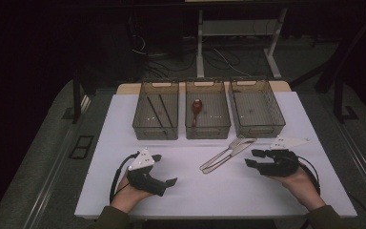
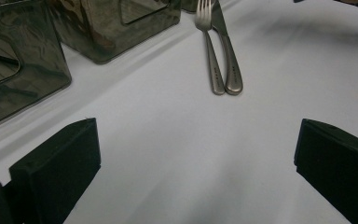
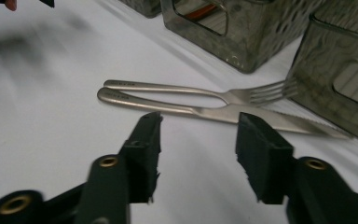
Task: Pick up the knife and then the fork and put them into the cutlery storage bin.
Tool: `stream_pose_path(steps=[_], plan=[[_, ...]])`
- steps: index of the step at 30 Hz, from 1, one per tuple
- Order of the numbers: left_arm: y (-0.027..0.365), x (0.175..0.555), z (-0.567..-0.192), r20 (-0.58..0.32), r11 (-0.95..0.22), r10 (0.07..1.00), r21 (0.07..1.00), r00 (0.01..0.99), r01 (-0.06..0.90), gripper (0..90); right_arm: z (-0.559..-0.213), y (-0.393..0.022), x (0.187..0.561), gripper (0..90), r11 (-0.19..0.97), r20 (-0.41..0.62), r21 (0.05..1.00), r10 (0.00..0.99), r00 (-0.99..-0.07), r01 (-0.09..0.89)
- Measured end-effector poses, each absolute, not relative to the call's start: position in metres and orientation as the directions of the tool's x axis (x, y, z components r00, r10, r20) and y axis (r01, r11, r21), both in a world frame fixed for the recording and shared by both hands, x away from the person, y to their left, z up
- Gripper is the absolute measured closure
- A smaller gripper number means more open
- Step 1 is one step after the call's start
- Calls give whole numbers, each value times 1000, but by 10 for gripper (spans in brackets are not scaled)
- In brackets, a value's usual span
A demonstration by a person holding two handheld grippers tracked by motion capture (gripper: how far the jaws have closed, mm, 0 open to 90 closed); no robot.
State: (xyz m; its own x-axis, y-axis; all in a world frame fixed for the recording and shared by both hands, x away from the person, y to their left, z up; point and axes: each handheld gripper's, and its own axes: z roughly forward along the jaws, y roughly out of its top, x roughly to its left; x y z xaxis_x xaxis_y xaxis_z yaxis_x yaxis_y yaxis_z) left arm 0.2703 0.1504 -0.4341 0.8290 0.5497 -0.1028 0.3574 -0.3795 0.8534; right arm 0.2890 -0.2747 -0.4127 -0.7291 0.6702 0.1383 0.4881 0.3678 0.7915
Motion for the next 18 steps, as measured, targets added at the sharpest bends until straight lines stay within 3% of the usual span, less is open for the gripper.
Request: stream_pose_path(steps=[9,18], plan=[[148,271,-435,-109,-385,536,851,837,357,0,-413,-256,321,875,416,117,766,659,-743,490],[148,271,-435,-108,-390,530,849,841,356,0,-425,-237,351,889,463,118,723,648,-752,513]])
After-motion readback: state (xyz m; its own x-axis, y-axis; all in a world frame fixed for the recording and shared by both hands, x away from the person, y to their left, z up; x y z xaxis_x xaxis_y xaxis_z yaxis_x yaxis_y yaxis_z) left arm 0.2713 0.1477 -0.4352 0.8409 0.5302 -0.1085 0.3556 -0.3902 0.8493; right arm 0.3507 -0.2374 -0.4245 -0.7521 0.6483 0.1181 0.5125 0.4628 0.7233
